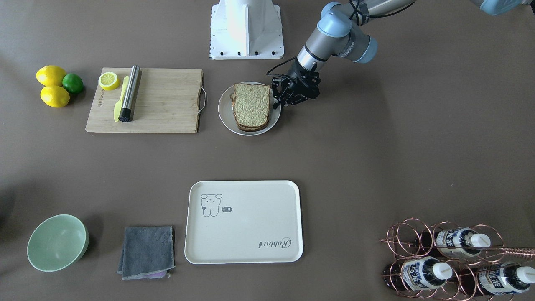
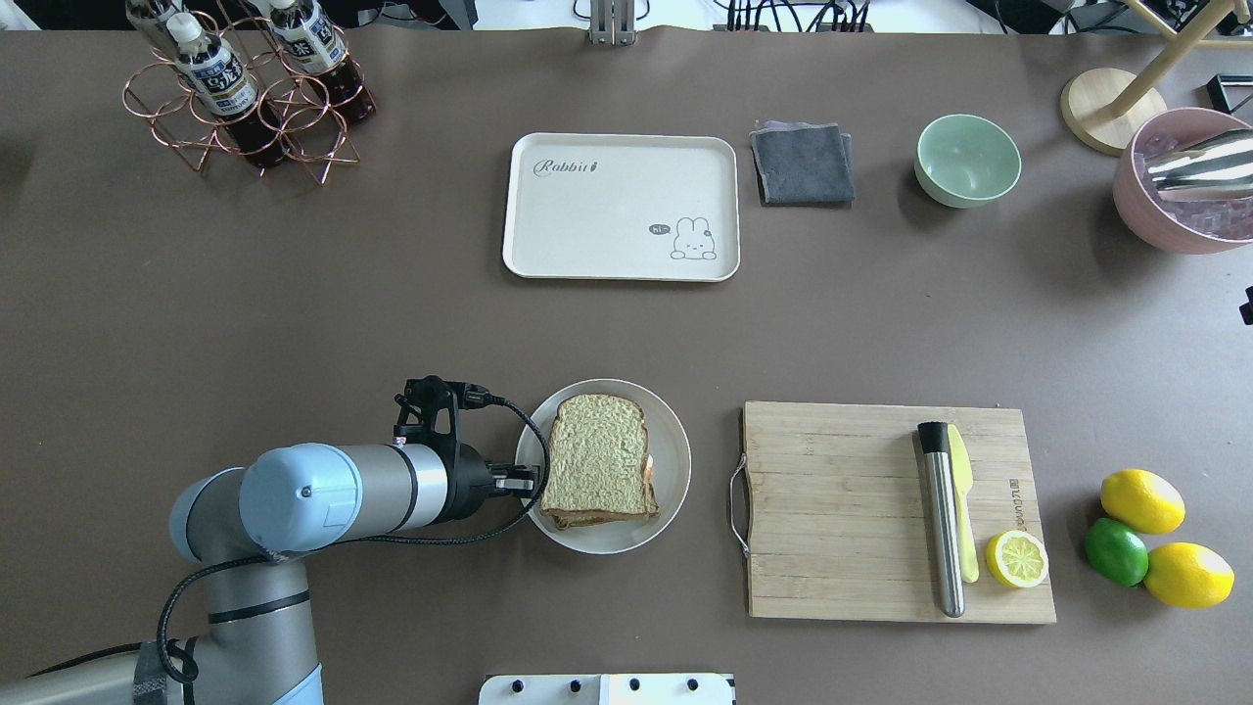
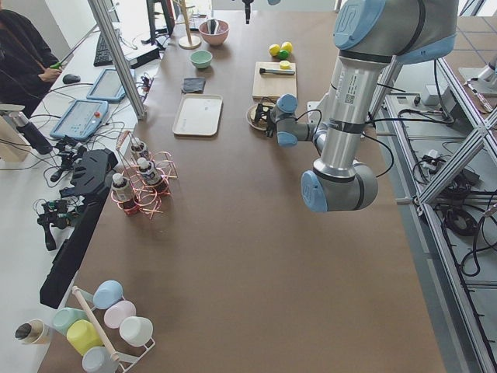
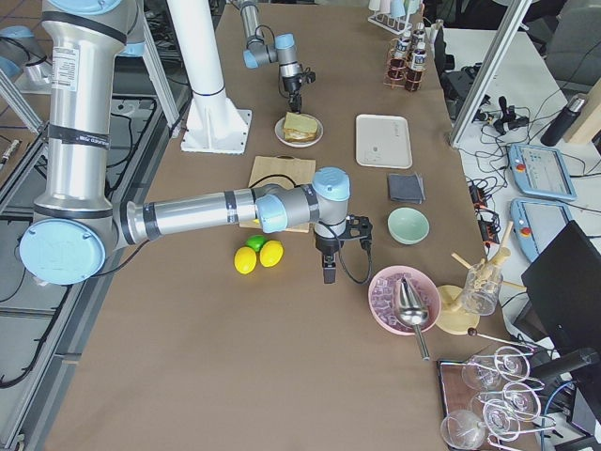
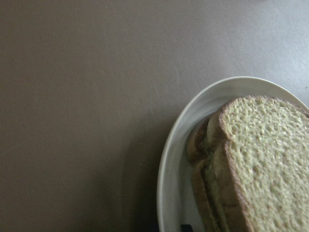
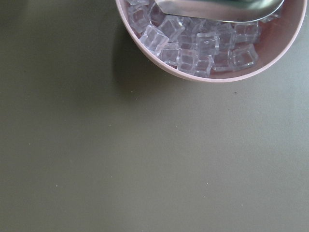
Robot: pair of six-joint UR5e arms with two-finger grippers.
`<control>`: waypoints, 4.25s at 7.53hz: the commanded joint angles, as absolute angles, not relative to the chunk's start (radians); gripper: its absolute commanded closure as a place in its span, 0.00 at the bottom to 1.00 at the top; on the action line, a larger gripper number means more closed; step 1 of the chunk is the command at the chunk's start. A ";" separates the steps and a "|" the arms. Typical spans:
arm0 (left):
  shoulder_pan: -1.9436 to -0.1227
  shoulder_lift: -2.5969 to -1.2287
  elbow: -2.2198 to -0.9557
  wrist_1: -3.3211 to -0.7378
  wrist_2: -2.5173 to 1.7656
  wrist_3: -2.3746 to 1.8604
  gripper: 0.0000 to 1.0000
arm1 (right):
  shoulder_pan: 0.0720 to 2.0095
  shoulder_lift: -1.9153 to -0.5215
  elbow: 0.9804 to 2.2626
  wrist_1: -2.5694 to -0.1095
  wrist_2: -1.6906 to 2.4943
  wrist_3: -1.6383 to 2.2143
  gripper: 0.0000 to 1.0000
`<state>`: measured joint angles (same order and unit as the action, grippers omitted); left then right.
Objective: Make sandwich and place on tray
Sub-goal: 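Grasp the rim of the white sandwich plate with the left gripper, then carry the plate with the left gripper onto the rabbit-print tray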
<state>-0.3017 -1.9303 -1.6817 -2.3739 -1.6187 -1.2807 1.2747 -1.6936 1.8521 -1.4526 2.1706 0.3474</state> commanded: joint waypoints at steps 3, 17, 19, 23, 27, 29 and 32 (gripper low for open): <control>-0.304 -1.927 -1.749 -2.356 -1.632 -1.282 1.00 | 1.275 -1.701 1.859 -1.453 2.172 0.354 0.00; -0.472 -2.208 -1.567 -2.235 -1.555 -1.887 1.00 | 1.313 -1.710 1.848 -1.459 2.256 0.345 0.00; -0.531 -2.256 -1.462 -2.243 -1.555 -1.887 1.00 | 1.324 -1.710 1.848 -1.462 2.256 0.344 0.00; -0.612 -2.362 -1.234 -2.321 -1.552 -1.888 1.00 | 1.330 -1.717 1.848 -1.454 2.260 0.344 0.00; -0.611 -2.411 -1.126 -2.348 -1.519 -1.888 1.00 | 1.330 -1.717 1.847 -1.456 2.258 0.345 0.00; -0.592 -2.411 -1.111 -2.365 -1.517 -1.887 1.00 | 1.330 -1.715 1.848 -1.454 2.260 0.345 0.00; -0.581 -2.410 -1.106 -2.365 -1.519 -1.824 1.00 | 1.330 -1.715 1.848 -1.457 2.260 0.345 0.00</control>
<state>-0.5901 -2.4100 -1.1081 -2.3640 -1.5184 -1.8785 1.3300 -1.7151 1.8483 -1.4556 2.2595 0.3451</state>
